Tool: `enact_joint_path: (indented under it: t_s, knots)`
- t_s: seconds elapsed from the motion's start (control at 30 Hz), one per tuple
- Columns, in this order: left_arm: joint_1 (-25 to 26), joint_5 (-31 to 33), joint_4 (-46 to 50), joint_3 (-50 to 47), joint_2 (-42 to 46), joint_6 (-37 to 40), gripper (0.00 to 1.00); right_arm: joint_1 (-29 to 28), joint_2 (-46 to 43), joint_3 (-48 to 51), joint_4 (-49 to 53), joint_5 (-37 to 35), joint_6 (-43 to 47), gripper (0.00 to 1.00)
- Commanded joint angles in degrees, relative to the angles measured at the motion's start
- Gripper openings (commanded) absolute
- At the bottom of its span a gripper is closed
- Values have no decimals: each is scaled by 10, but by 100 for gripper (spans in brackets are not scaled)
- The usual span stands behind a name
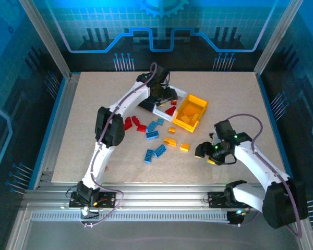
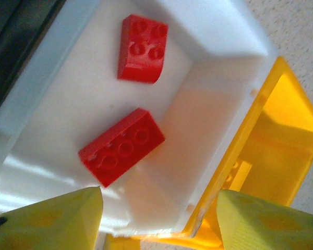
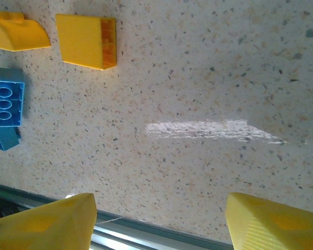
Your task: Sort the legos into containers by color
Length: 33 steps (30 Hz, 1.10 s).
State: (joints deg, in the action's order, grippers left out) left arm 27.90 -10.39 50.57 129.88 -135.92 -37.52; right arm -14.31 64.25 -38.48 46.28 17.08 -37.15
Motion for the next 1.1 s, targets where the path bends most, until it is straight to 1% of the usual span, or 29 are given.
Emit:
enact_joint_path:
  t_s: [0.0, 0.13, 0.2, 0.37, 0.5, 0.6, 0.77, 1.07]
  knots:
    - [0, -9, -16, -68, 99, 7, 62, -30, 41, -46, -9, -16, -18, 69]
    - [5, 18, -39, -214, 210, 26, 65, -72, 115, -98, -14, -47, -35, 70]
    - [5, 34, -56, -311, 274, 24, 66, -90, 157, -130, -11, -64, -43, 71]
    - [5, 63, -99, -523, 408, -8, 67, -123, 250, -207, 14, -105, -57, 72]
    - [5, 67, -119, -629, 470, -37, 70, -137, 310, -259, 35, -132, -59, 72]
    - [5, 64, -127, -663, 489, -53, 71, -141, 349, -290, 44, -140, -58, 72]
    - [5, 62, -123, -665, 492, -54, 72, -147, 387, -324, 51, -150, -62, 71]
    - [4, 63, -104, -650, 494, -41, 74, -160, 422, -317, 38, -155, -88, 69]
